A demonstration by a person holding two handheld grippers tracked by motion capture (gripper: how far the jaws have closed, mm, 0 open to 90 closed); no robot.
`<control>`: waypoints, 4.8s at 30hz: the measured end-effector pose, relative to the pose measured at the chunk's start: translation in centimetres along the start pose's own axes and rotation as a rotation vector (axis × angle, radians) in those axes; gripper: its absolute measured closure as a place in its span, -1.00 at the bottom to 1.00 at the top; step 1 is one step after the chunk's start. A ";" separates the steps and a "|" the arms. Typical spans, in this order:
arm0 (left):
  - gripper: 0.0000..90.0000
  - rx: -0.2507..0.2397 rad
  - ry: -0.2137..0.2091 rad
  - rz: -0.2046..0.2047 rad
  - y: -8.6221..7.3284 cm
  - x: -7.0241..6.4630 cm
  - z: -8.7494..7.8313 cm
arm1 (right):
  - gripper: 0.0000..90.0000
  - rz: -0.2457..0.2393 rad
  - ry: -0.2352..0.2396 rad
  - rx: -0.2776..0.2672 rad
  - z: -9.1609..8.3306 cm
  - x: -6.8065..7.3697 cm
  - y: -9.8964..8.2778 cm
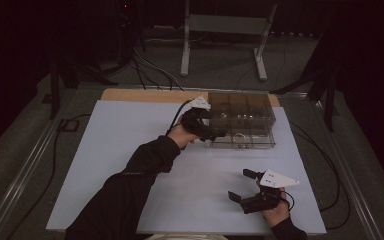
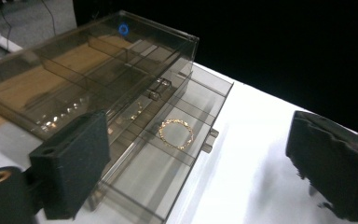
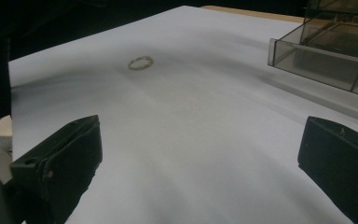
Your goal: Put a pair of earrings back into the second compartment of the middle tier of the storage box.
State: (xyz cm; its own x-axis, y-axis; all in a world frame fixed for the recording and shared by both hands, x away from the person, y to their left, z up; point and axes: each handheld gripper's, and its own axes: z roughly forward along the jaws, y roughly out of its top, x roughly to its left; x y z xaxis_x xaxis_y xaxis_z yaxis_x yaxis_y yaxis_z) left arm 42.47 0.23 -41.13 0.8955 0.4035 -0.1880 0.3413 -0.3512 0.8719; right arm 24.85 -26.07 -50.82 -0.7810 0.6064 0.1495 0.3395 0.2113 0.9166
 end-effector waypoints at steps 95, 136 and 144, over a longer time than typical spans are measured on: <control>0.95 0.284 0.237 -0.046 -17.6 3.5 -11.1 | -1.00 -0.011 -0.012 0.024 0.2 0.3 0.0; 0.95 0.187 0.120 0.085 -4.8 1.2 -3.2 | -1.00 -0.014 -0.003 0.019 0.1 0.4 0.0; 0.95 0.181 0.107 0.105 -2.7 0.8 -0.9 | -1.00 -0.014 -0.003 0.014 0.1 0.4 0.1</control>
State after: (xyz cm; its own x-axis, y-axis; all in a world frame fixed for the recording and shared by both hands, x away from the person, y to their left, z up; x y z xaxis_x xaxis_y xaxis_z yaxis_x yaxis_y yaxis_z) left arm 41.99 2.24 -43.20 0.8966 0.4408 -0.0428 0.3019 -0.5377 0.7873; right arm 24.62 -25.78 -50.70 -0.7842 0.6054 0.1361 0.3362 0.2302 0.9132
